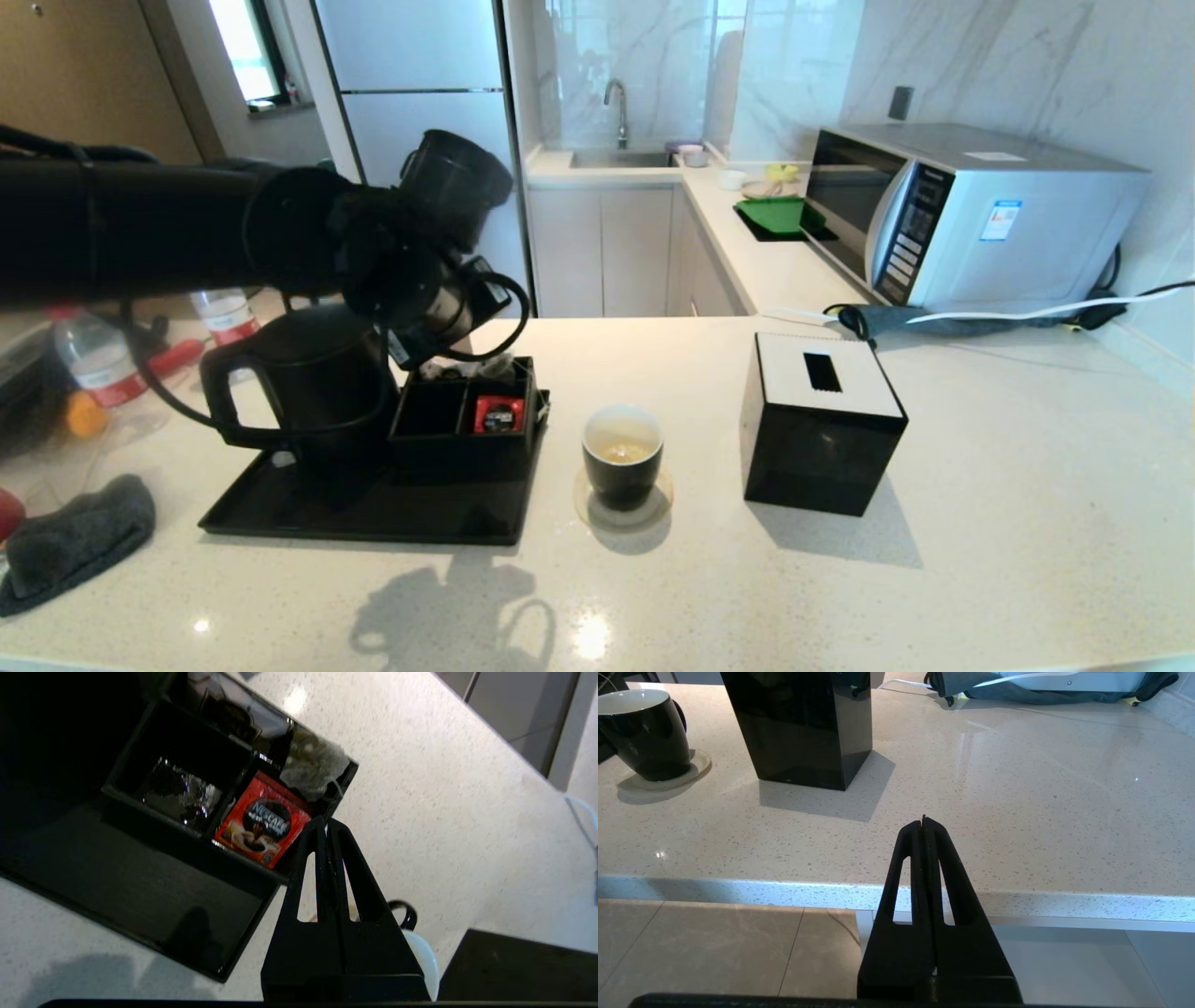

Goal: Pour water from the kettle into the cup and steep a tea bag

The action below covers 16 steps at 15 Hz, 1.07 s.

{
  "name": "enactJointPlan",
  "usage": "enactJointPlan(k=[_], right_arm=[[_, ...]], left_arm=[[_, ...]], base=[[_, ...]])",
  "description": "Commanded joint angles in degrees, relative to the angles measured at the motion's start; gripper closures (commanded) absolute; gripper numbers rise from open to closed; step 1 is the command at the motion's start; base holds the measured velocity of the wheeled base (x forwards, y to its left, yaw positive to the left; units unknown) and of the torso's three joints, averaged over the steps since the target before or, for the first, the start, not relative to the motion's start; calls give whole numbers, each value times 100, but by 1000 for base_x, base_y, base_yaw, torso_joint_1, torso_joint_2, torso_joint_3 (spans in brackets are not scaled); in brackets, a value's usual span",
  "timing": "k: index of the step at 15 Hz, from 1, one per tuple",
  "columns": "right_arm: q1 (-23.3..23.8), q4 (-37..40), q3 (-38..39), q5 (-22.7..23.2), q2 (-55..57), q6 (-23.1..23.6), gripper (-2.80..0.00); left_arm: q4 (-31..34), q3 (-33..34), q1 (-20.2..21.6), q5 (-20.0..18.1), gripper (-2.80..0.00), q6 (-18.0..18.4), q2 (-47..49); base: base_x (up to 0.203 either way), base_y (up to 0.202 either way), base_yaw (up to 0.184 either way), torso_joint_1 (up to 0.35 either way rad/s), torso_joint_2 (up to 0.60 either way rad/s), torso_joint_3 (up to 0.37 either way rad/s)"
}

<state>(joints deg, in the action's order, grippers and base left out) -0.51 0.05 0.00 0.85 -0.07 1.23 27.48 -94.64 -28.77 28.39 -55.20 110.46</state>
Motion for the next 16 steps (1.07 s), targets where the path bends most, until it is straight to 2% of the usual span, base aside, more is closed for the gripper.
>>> enactJointPlan(k=[1, 5, 9, 13, 16], right_arm=[[-2, 4, 0, 3, 7, 0, 0], [-2, 4, -2, 3, 7, 0, 0], [-2, 4, 0, 3, 7, 0, 0], [-2, 4, 0, 3, 7, 0, 0], [-2, 4, 0, 3, 7, 0, 0]], left_arm=[[135, -140, -5, -193, -280, -35, 125], [241, -115, -59, -194, -280, 17, 218], [241, -148, -49, -238, -280, 371, 240], [241, -229, -23, -718, -280, 422, 257], [249, -308, -6, -888, -280, 431, 303]], base=[[0, 0, 0, 0, 0, 0], [0, 0, 0, 0, 0, 0], [0, 0, 0, 0, 0, 0], [0, 0, 0, 0, 0, 0], [0, 0, 0, 0, 0, 0]])
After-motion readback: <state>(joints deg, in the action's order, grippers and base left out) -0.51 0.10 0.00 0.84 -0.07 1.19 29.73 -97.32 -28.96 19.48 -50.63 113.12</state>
